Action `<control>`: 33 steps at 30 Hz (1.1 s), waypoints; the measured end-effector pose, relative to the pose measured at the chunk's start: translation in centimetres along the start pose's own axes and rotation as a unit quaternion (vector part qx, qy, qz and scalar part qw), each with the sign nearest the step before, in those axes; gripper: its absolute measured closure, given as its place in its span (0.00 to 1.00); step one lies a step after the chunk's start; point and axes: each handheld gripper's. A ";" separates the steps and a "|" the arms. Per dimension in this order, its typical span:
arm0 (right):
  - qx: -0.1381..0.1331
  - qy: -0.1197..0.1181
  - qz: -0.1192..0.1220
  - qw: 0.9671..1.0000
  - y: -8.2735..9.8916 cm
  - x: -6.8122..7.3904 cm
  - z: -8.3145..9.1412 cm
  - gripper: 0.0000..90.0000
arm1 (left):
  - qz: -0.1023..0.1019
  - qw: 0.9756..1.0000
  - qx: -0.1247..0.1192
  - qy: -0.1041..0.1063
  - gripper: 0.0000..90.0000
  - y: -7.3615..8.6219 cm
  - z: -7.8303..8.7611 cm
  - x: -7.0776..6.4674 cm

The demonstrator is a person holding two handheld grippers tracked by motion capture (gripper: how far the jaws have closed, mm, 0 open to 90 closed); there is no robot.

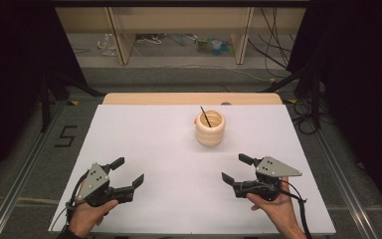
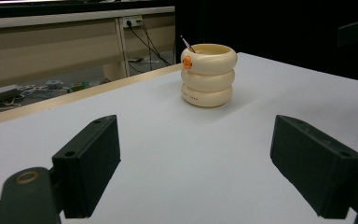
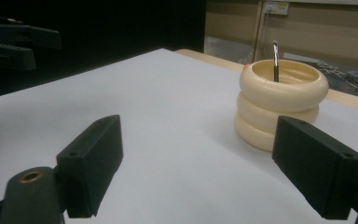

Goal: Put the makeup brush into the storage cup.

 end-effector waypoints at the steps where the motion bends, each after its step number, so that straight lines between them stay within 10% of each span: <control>1: -0.001 0.006 0.000 1.000 0.1 0.1 0.1 0.19 | 0.004 1.000 0.000 0.000 0.18 0.0 0.0 0.0; 33: -0.001 -0.002 0.001 1.000 0.7 0.9 1.4 0.19 | -0.002 1.000 0.005 0.001 0.18 0.1 -0.1 0.0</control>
Point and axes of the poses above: each handheld gripper's, and its own axes: z roughly backward along the jaws, y roughly out of its underside, x roughly to its left, and after that the axes turned 13 degrees about z, right-handed
